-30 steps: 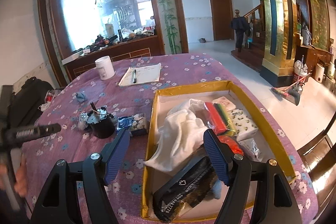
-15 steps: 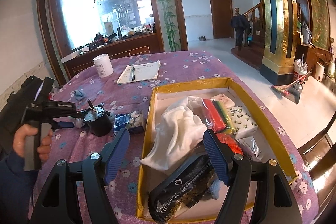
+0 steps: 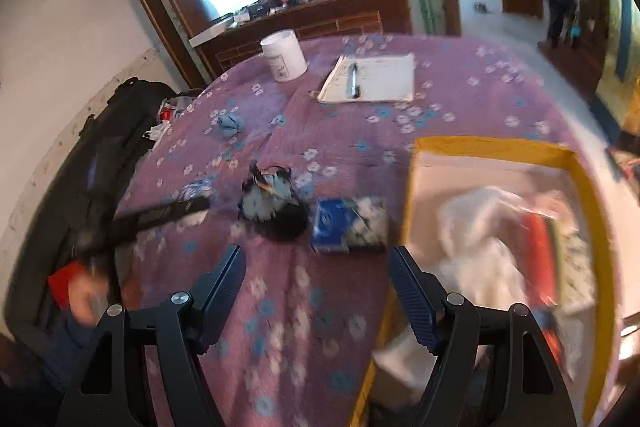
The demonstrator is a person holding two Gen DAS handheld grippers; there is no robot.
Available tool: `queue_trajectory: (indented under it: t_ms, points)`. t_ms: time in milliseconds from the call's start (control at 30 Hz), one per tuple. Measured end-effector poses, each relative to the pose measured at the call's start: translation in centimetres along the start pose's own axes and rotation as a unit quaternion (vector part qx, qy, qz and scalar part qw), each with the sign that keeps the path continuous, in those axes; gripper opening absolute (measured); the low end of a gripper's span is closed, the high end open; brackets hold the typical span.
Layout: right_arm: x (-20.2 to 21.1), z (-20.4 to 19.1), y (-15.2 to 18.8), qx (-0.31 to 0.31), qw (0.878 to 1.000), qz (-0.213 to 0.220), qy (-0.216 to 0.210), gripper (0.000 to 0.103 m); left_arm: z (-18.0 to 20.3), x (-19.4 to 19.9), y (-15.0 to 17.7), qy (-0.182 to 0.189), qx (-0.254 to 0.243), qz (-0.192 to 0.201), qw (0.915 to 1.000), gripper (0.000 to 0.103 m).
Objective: Organize soft objects
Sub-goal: 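Withdraw both tools and move them over the wrapped tissue roll and blue tissue pack, then grasp the blue-white tissue roll with the left tool while the right tool grasps the blue tissue pack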
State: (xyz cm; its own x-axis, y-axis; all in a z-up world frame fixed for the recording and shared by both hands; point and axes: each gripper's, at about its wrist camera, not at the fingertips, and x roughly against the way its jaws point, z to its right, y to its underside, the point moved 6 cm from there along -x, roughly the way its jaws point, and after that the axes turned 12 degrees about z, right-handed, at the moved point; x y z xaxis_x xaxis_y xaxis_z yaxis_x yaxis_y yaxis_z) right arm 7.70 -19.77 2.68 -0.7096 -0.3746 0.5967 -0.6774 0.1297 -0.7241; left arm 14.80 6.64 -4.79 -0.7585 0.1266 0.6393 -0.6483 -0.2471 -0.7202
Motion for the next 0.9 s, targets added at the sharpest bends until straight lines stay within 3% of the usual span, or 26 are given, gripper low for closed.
queue_trajectory:
  t_ms: [100,433,567,800,900]
  points:
    - [-4.1,1.1,-1.0,-0.050,0.998,-0.024,0.002,0.078,-0.1,-0.1,-0.1,-0.010,-0.019,0.023,0.9995,0.047]
    - [-12.9,4.5,-2.9,-0.150,0.986,-0.064,0.020,0.078,0.6,-0.5,-0.2,0.018,-0.034,0.017,0.9991,0.047]
    - [-13.0,3.9,-2.6,-0.137,0.988,-0.072,0.029,0.078,0.7,-0.3,-0.3,0.025,-0.031,0.019,0.9990,0.047]
    - [-10.7,3.5,0.5,-0.145,0.981,-0.122,0.033,0.080,0.6,-0.5,0.0,0.023,-0.030,0.013,0.9992,0.047]
    - [-8.4,3.3,2.6,-0.182,0.973,-0.142,0.001,0.082,0.5,-0.4,-0.1,0.022,-0.027,0.014,0.9993,0.047]
